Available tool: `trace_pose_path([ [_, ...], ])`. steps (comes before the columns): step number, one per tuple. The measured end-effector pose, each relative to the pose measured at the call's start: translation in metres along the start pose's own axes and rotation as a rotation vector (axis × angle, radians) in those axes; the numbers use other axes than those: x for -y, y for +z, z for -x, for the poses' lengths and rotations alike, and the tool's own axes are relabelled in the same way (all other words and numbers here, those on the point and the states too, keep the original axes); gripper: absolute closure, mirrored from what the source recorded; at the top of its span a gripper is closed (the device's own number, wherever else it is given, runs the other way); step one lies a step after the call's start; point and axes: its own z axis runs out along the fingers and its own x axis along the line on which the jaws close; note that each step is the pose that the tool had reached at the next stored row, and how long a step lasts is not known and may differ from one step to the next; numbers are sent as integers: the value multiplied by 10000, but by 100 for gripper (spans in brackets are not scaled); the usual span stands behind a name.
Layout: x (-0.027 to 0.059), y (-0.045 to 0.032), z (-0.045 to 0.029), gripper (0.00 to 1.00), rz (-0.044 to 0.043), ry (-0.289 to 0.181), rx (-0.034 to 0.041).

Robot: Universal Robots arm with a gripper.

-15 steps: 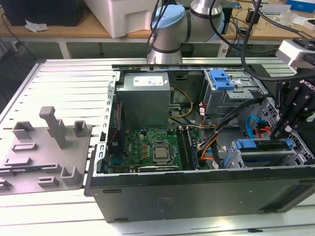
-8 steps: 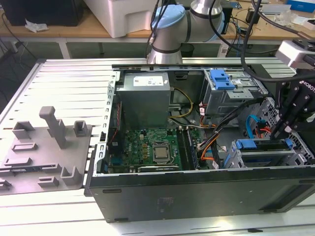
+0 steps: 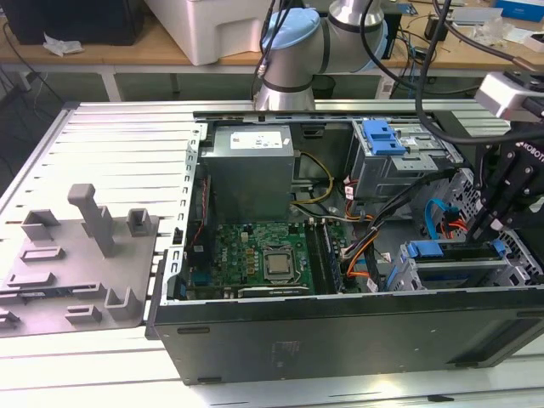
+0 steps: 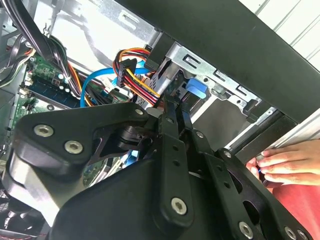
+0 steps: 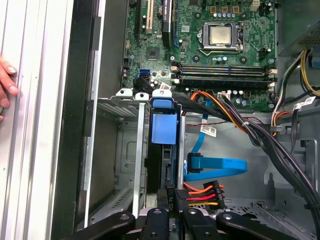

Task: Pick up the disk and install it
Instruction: 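Insert the first disk wire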

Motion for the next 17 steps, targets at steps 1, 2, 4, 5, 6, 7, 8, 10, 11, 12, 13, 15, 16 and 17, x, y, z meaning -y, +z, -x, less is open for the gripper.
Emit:
trace_pose_path([
  [1, 0, 2, 0, 83, 0, 0, 0],
  [2, 1, 4, 0, 83, 0, 0, 0],
  [4, 1, 8, 1, 83, -2, -1, -1],
  [5, 1, 11, 1, 83, -2, 0, 0],
  [6, 2, 14, 1, 83, -3, 0, 0],
  [7, 2, 15, 1, 83, -2, -1, 0],
  [8, 2, 17, 2, 83, -2, -1, -1],
  [10, 2, 20, 2, 83, -3, -1, 0],
  [11, 2, 21, 2, 83, -2, -1, 0],
  [12, 3, 24, 2, 83, -2, -2, 0],
  [13, 3, 26, 2, 83, -3, -2, 0],
  [15, 3, 28, 2, 83, -3, -1, 0],
  [16, 3, 29, 2, 83, -3, -1, -1],
  [17, 3, 30, 2, 83, -3, -1, 0],
])
